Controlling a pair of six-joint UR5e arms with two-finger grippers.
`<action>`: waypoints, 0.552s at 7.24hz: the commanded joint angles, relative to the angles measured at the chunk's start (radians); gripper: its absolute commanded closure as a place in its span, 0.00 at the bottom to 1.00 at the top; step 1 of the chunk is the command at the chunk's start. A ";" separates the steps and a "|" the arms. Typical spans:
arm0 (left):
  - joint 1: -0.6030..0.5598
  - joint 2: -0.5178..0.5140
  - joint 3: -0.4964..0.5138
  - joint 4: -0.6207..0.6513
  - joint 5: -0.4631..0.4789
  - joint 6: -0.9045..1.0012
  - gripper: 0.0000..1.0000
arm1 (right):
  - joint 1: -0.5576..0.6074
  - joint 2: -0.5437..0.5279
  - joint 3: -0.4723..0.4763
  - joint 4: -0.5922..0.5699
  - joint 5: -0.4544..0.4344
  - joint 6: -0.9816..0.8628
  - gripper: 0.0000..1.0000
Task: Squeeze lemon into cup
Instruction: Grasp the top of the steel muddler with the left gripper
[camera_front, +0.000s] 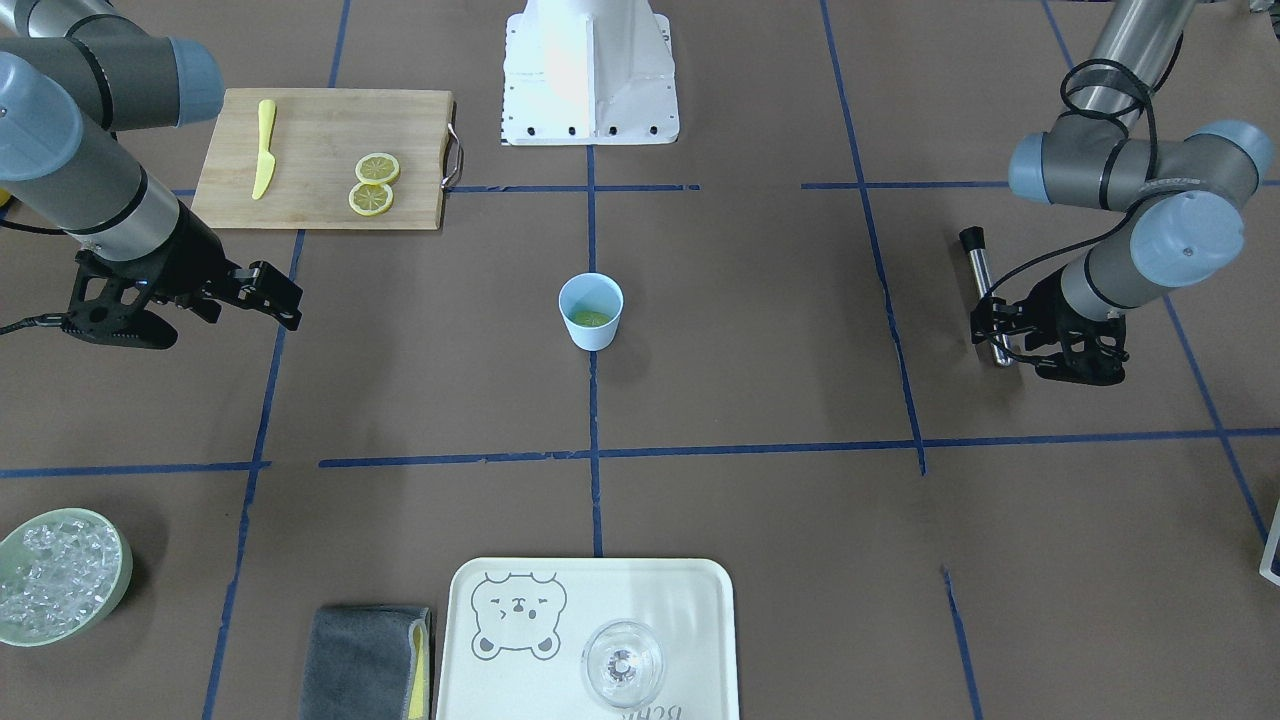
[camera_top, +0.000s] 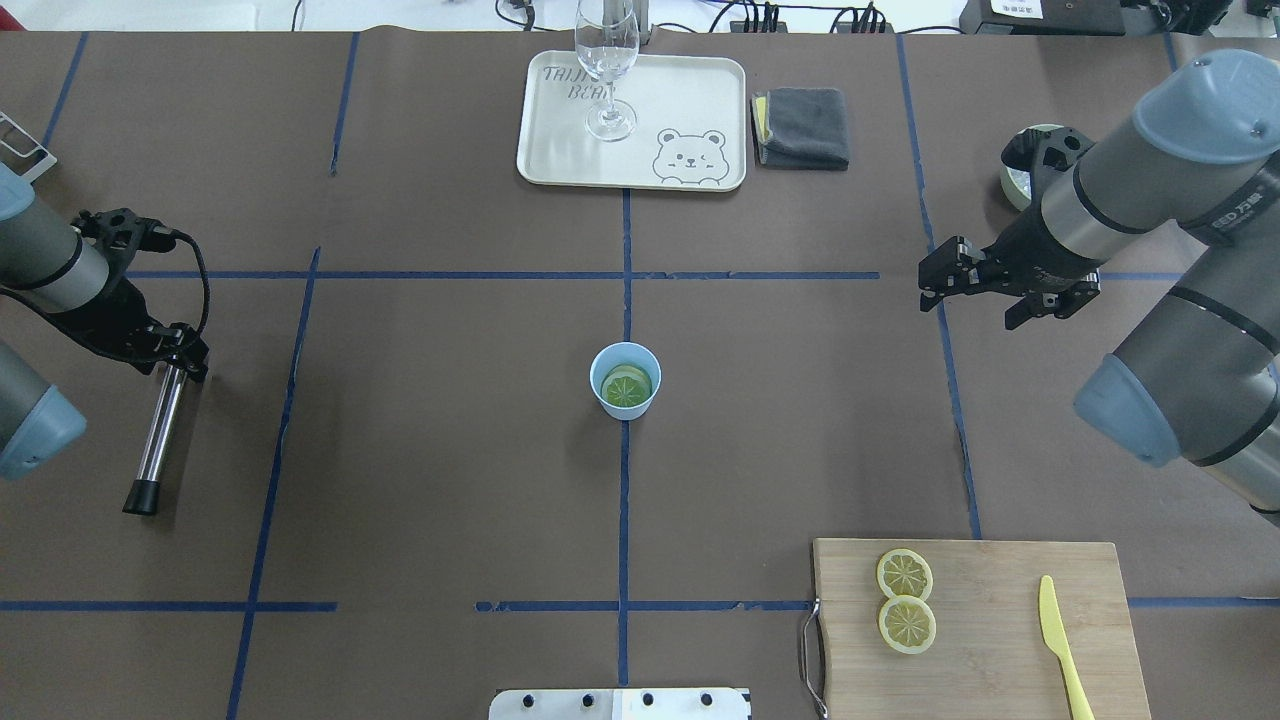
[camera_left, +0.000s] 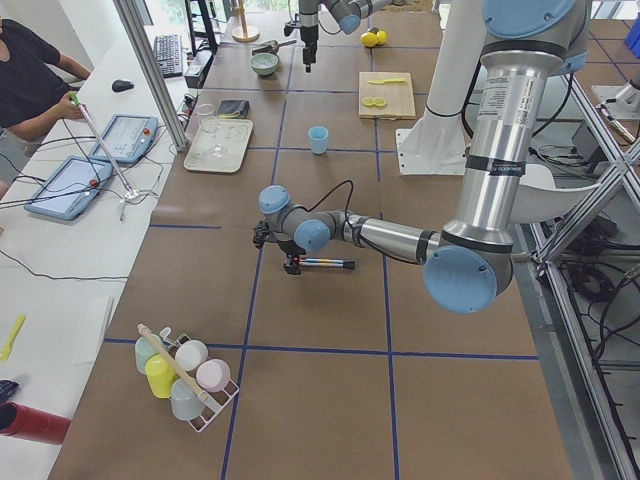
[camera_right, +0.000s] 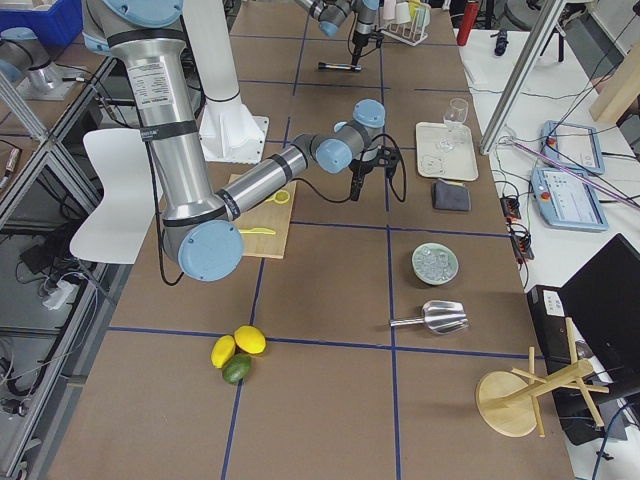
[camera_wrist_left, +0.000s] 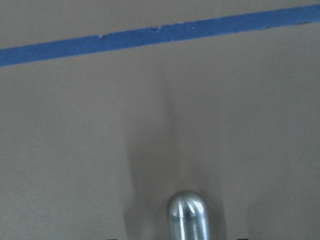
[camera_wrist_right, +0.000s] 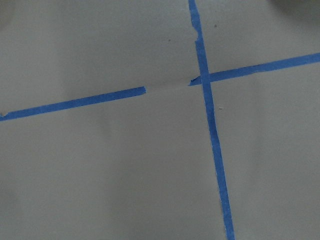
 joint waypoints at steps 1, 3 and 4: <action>0.002 -0.001 -0.002 0.004 0.003 0.005 1.00 | 0.000 0.000 0.000 0.000 0.001 0.000 0.00; 0.002 0.001 -0.031 0.004 0.006 0.003 1.00 | 0.000 -0.012 0.001 0.003 0.001 0.000 0.00; 0.001 0.010 -0.097 0.003 0.021 0.005 1.00 | 0.000 -0.017 0.009 0.005 0.004 0.000 0.00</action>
